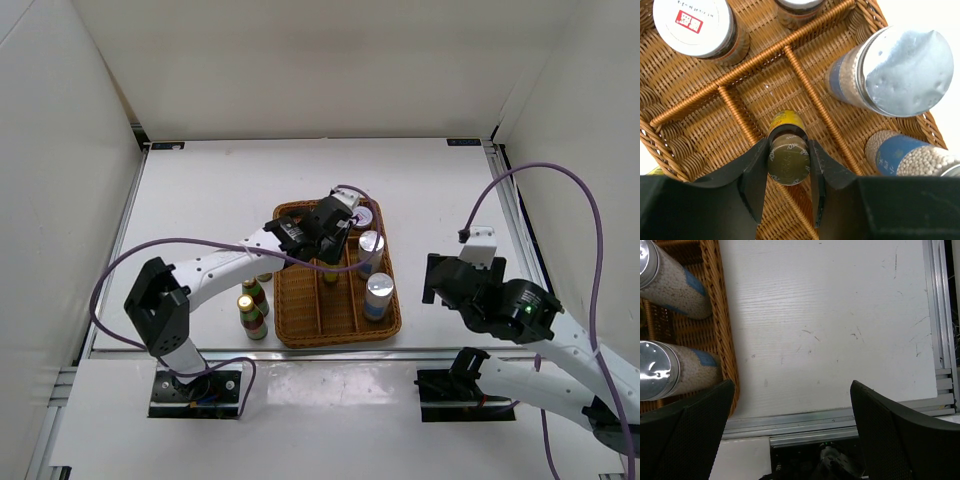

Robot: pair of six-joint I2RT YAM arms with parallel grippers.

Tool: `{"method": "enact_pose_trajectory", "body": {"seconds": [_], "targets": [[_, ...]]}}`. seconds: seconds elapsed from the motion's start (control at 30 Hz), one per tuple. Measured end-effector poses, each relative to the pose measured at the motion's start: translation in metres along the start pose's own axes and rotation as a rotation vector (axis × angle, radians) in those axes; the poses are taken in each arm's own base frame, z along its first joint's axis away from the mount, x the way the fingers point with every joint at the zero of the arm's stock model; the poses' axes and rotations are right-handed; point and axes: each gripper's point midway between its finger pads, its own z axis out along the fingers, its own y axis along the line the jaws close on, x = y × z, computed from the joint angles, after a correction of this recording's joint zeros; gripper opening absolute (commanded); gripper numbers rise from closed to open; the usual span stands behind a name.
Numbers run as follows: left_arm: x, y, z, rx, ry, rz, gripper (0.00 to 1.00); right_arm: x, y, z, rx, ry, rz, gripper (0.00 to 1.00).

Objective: Organize the condiment bottles

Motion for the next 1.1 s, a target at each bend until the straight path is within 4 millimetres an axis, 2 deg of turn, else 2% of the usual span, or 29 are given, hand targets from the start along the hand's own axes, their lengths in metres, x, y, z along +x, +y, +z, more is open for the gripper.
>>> {"method": "enact_pose_trajectory", "body": {"seconds": [0.07,0.1,0.17,0.2,0.33,0.43,0.5,0.57,0.63,0.73,0.83,0.9,0.97,1.1], "targets": [[-0.001,0.0,0.001,-0.004,-0.006,-0.008,0.43,-0.001,-0.001,-0.001,-0.006,-0.005,0.001,1.0],[-0.002,0.0,0.001,-0.006,-0.008,-0.009,0.67,-0.001,-0.002,-0.002,-0.008,-0.007,-0.001,1.0],[-0.002,0.0,0.002,-0.009,-0.01,-0.012,0.82,-0.001,-0.003,-0.003,-0.01,-0.009,-0.006,1.0],[-0.003,0.001,0.002,-0.014,-0.014,-0.014,1.0,-0.001,-0.003,-0.003,-0.009,-0.008,-0.008,1.0],[-0.017,0.005,-0.003,-0.044,-0.049,0.002,1.0,0.0,-0.003,-0.003,-0.011,-0.002,-0.013,1.0],[-0.045,0.007,-0.02,-0.07,-0.116,0.034,1.0,0.001,-0.003,-0.003,-0.013,0.003,-0.016,1.0],[-0.067,0.012,-0.038,-0.092,-0.186,0.049,1.0,0.001,-0.003,-0.003,-0.015,0.005,-0.017,1.0],[-0.089,0.024,-0.064,-0.127,-0.261,0.045,1.0,0.001,-0.002,-0.003,-0.015,0.006,-0.017,1.0],[-0.101,0.044,-0.091,-0.158,-0.316,0.016,1.0,0.001,-0.001,-0.003,-0.017,0.005,-0.016,1.0],[-0.11,0.092,-0.128,-0.233,-0.384,-0.083,1.0,0.001,0.001,-0.002,-0.019,0.009,-0.019,1.0],[-0.09,0.139,-0.148,-0.305,-0.391,-0.185,1.0,0.001,0.004,-0.001,-0.022,0.014,-0.029,1.0],[-0.071,0.154,-0.149,-0.325,-0.353,-0.232,1.0,0.001,0.006,0.0,-0.027,0.02,-0.039,1.0],[-0.052,0.161,-0.139,-0.329,-0.289,-0.263,1.0,0.002,0.008,0.0,-0.031,0.027,-0.047,1.0],[-0.005,0.162,-0.105,-0.331,-0.12,-0.283,1.0,0.004,0.01,0.001,-0.031,0.039,-0.068,1.0]]}}
